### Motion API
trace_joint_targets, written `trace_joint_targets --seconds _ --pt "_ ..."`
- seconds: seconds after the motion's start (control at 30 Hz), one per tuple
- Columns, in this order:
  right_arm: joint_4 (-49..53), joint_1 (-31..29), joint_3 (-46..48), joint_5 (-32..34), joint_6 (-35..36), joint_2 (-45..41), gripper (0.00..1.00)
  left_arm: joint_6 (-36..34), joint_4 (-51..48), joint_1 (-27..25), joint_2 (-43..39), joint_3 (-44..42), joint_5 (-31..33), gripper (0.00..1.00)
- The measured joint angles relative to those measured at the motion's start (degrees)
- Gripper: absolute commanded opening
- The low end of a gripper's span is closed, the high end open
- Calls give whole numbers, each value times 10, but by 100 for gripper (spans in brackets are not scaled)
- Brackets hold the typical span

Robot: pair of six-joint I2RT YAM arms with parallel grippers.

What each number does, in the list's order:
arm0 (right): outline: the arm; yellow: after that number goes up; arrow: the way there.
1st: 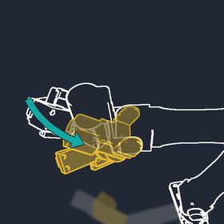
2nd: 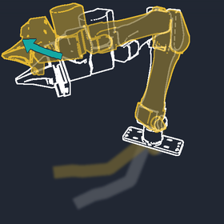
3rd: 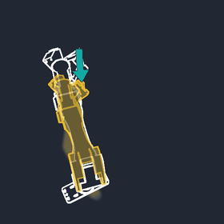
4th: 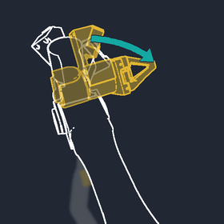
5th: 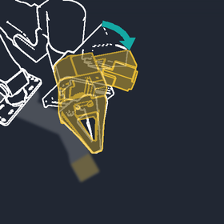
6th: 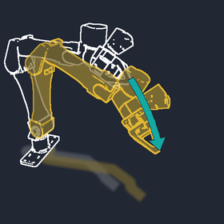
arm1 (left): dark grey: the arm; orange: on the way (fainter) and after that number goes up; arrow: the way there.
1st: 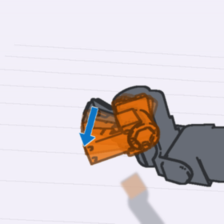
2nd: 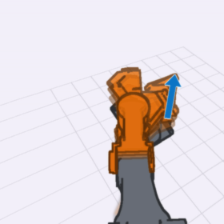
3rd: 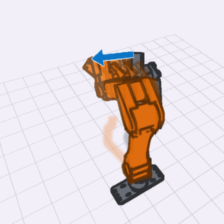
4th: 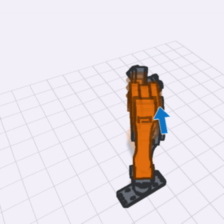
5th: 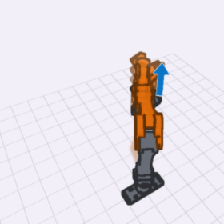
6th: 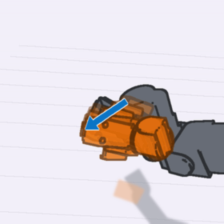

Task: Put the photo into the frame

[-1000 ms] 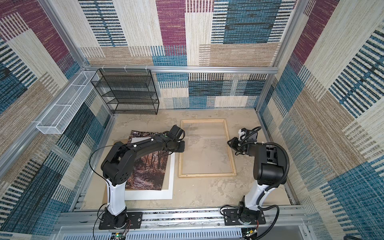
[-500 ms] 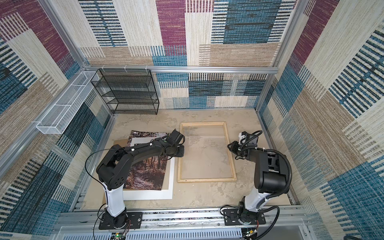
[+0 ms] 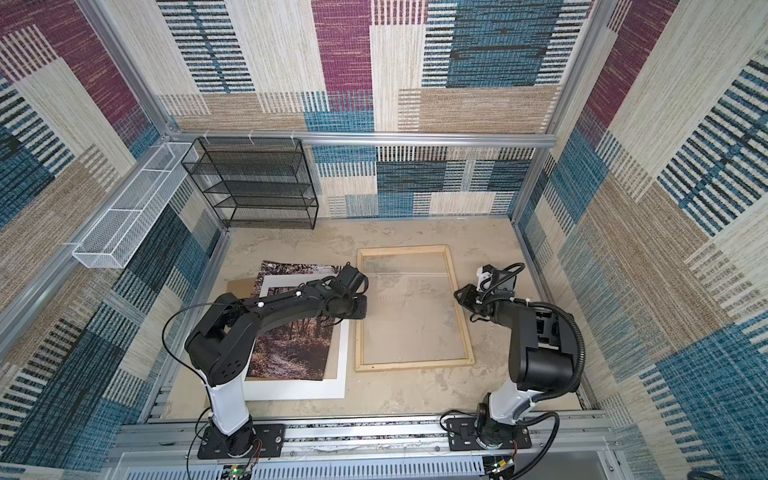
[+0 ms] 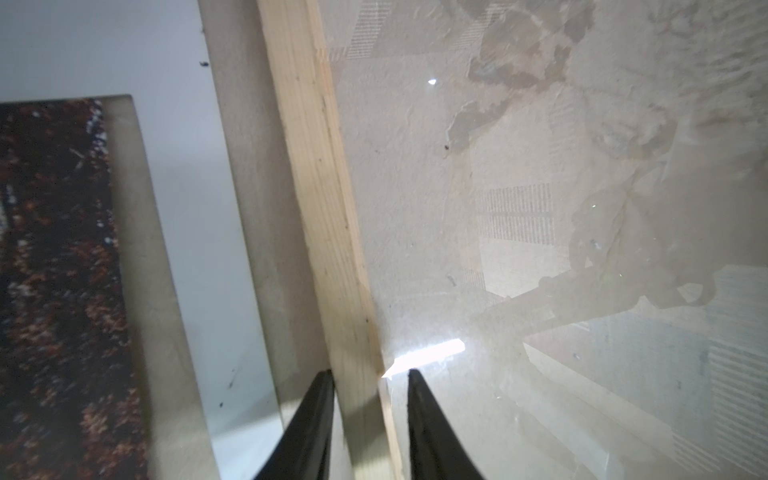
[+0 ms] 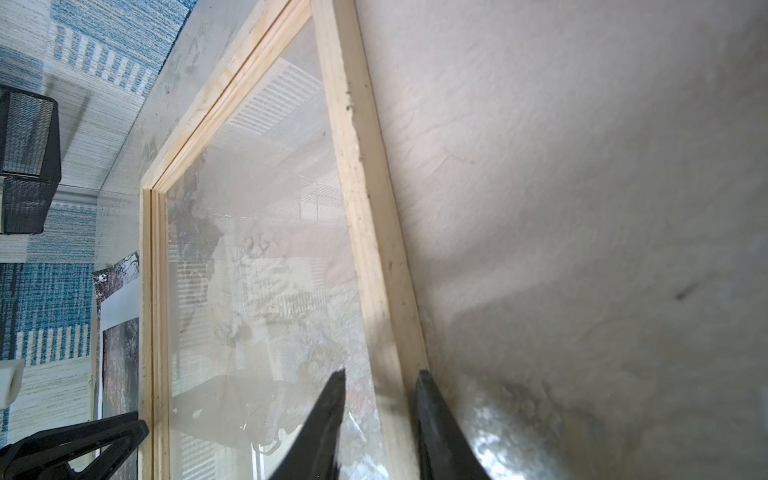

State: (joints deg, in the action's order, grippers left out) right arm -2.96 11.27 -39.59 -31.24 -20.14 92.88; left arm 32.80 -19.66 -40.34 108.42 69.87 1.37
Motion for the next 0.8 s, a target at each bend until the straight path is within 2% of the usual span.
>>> trace_joint_targets --seconds 0.67,0.8 --pt "-8 -1 14 -8 0 -5 30 -13 -16 0 32 32 38 35" --pt "-8 -2 13 -8 0 -5 30 -15 -17 0 34 35 40 42"
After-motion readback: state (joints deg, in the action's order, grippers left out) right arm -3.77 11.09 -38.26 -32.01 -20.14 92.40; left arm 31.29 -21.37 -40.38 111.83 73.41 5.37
